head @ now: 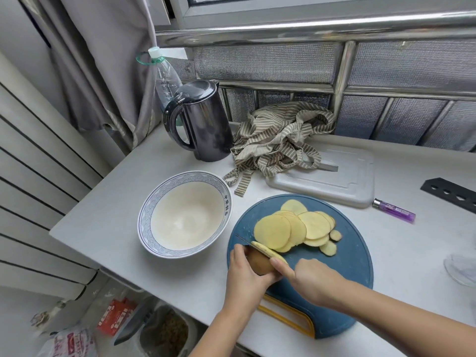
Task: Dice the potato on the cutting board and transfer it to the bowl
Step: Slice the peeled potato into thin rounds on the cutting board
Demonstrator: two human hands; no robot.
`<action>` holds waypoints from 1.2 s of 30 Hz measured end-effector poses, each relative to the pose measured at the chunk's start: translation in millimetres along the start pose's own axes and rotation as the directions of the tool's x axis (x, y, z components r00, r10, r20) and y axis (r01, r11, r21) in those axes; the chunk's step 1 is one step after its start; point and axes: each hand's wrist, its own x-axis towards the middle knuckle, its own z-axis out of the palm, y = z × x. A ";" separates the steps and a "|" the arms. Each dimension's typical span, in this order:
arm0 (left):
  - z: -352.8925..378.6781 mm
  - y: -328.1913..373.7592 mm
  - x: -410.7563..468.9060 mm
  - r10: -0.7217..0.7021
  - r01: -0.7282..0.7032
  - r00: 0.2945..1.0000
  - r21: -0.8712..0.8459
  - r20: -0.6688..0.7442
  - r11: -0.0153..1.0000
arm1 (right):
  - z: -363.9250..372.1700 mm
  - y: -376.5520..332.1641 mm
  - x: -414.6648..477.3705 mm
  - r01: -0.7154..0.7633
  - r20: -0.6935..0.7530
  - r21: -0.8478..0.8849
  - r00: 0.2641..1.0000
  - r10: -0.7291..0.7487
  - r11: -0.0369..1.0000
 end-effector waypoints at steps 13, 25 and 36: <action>-14.5 6.2 -4.3 -0.060 0.059 0.998 0.051 0.009 0.997 | -1.7 -7.6 -6.9 0.059 -0.031 0.127 0.998 -0.055 0.990; -22.4 11.5 3.9 -0.078 0.070 0.994 0.099 0.080 0.993 | 3.0 -2.6 -6.2 0.081 -0.059 0.077 0.995 -0.077 0.994; -15.5 3.6 5.8 -0.045 0.041 0.996 0.043 0.078 0.998 | 5.9 -6.4 -6.5 0.063 -0.034 -0.079 0.997 -0.066 0.995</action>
